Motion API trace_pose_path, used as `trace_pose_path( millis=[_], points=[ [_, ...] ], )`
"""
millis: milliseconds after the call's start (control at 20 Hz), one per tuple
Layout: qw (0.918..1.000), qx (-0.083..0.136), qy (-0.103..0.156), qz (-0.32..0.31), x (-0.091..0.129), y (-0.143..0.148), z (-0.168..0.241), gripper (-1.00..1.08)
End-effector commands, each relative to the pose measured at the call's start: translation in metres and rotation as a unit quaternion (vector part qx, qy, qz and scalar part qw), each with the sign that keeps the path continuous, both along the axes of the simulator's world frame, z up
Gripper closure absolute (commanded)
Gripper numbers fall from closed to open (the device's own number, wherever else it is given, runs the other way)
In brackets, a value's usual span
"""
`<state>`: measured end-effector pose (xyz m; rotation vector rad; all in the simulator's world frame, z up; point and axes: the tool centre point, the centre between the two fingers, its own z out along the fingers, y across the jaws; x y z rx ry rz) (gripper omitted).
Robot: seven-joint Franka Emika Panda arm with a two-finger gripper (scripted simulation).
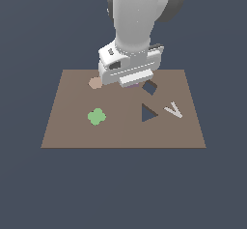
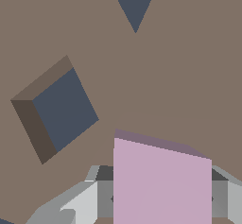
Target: Insert a designated object into the corresponding slot on a board.
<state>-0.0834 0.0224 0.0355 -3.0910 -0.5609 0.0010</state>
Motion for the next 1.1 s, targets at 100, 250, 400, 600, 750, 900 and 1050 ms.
trace_pose_path(
  millis=[100, 250, 400, 600, 750, 900, 1050],
  points=[
    [0.997, 0.0, 0.0, -0.077, -0.003, 0.014, 0.001, 1.08],
    [0.9914, 0.0, 0.0, -0.131, -0.004, 0.023, 0.002, 1.08],
    [0.9831, 0.0, 0.0, -0.183, -0.003, 0.033, 0.002, 1.08],
    [0.9684, 0.0, 0.0, -0.249, -0.001, 0.045, 0.003, 1.08],
    [0.9564, 0.0, 0.0, -0.292, 0.001, 0.053, 0.004, 1.08],
    [0.9444, 0.0, 0.0, -0.329, 0.004, 0.06, 0.004, 1.08],
    [0.933, 0.0, 0.0, -0.36, 0.007, 0.065, 0.004, 1.08]
  ],
)
